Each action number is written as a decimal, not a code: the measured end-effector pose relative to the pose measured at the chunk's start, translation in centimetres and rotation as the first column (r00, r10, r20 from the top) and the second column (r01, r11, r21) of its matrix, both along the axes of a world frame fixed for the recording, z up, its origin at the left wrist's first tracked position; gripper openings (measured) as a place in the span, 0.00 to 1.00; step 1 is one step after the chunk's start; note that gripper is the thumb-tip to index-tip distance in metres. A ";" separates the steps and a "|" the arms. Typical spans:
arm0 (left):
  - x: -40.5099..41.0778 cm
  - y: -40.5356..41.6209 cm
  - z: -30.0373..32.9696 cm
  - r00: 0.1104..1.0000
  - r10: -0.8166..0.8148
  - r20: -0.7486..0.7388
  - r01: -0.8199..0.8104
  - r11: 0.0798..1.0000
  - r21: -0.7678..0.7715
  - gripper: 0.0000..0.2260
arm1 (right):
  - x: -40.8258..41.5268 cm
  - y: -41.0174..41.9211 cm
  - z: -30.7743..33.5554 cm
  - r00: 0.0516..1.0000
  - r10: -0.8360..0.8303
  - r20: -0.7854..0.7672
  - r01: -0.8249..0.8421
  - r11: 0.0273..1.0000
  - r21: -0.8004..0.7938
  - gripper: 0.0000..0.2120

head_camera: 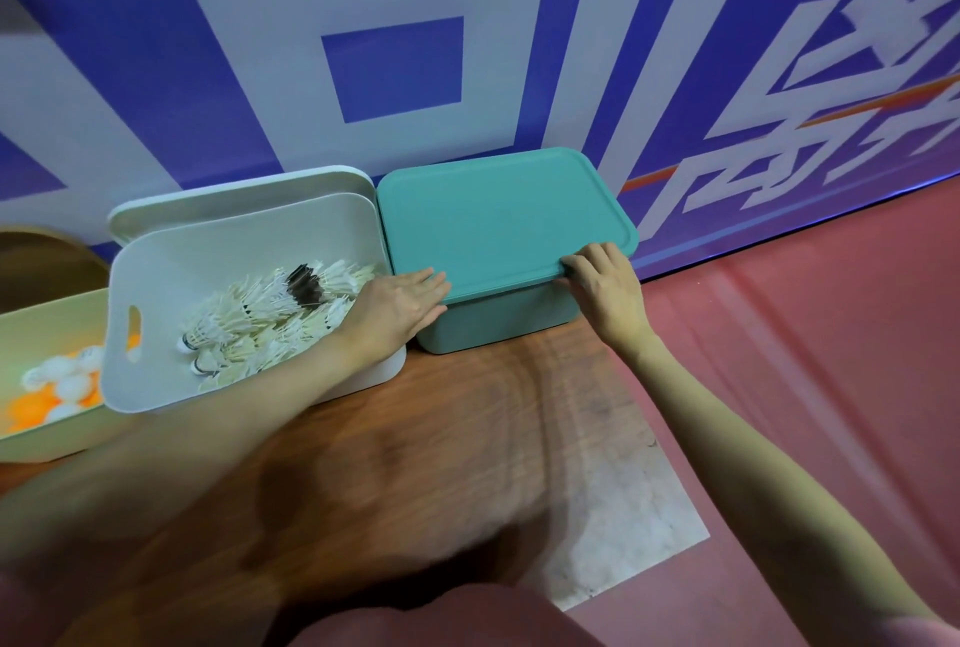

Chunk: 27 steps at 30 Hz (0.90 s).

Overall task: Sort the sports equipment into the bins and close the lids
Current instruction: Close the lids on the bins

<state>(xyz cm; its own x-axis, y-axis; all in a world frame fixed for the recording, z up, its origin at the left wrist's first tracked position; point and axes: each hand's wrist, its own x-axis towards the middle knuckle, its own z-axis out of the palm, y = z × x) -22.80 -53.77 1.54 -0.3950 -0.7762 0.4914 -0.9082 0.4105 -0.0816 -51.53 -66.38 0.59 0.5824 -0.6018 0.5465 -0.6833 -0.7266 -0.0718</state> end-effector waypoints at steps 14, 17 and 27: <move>0.9 0.1 1.2 0.998 -0.057 -0.039 0.062 0.985 0.162 0.17 | 0.6 1.3 0.6 0.975 -0.124 0.183 0.097 0.984 0.151 0.14; 3.1 -0.2 2.5 0.998 -0.060 -0.031 0.067 0.931 0.358 0.20 | 1.8 0.5 0.7 0.865 -0.390 0.317 0.300 0.907 0.296 0.12; 2.9 -0.1 2.9 0.822 0.443 -0.357 -0.124 0.753 0.647 0.34 | 3.6 -1.7 0.5 0.666 -0.655 0.357 0.281 0.664 0.693 0.25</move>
